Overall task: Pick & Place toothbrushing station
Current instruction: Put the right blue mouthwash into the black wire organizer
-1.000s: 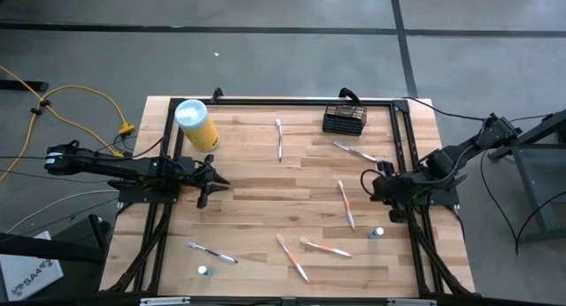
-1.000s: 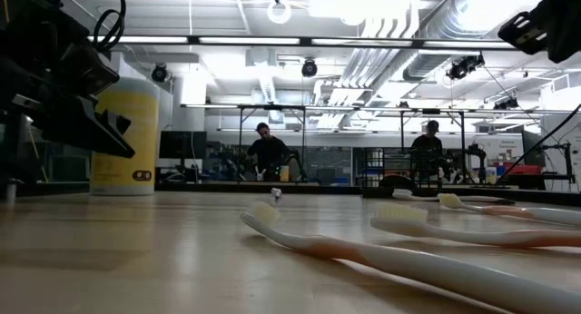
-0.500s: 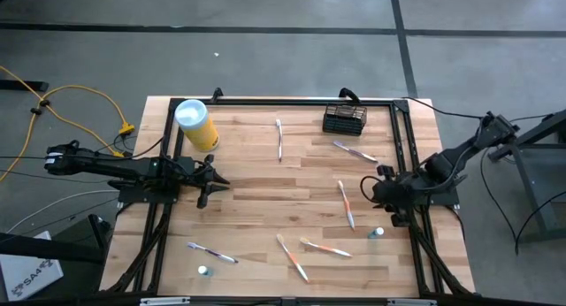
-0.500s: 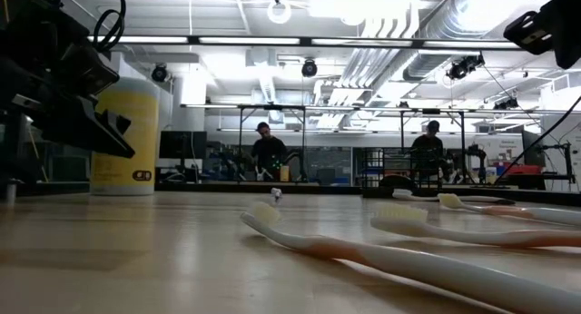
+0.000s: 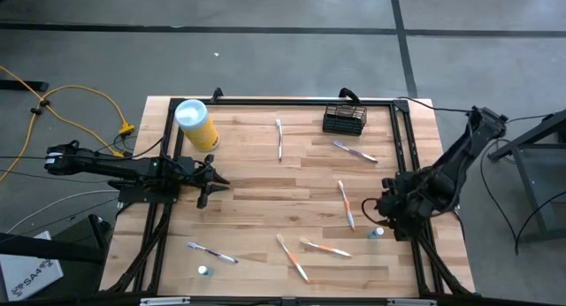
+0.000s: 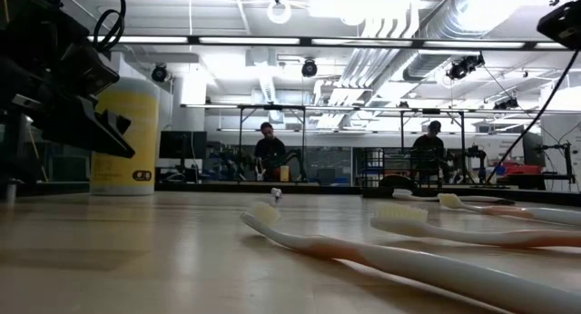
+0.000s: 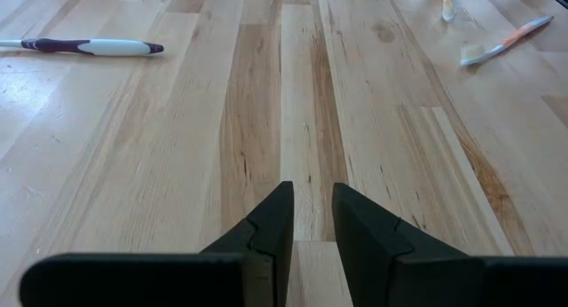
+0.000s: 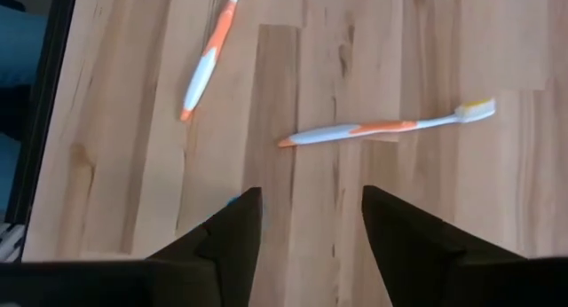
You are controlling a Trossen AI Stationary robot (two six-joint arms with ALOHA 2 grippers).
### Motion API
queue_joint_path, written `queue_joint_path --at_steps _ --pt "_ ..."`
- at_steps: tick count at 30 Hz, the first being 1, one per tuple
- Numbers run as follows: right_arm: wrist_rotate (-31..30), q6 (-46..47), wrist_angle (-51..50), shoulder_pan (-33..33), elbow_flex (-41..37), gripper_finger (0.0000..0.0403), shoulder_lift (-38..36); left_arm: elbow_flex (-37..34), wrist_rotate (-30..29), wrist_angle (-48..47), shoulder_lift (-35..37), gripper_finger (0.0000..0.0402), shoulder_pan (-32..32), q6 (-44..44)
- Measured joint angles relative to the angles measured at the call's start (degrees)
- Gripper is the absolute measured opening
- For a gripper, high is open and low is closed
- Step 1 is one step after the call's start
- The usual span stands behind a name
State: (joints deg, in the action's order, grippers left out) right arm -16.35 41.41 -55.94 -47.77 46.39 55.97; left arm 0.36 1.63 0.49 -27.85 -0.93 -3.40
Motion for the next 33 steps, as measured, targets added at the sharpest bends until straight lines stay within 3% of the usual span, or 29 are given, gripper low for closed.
queue_joint_path --at_steps 15,33 --pt "-2.2 5.38 1.7 -8.58 -0.02 0.0188 7.87 0.0 0.0 -0.01 0.01 0.0077 0.01 -0.01" --pt "-2.32 11.45 3.25 -12.63 -0.04 0.0188 14.5 0.0 0.0 0.0 0.01 0.0077 0.0 -0.02"
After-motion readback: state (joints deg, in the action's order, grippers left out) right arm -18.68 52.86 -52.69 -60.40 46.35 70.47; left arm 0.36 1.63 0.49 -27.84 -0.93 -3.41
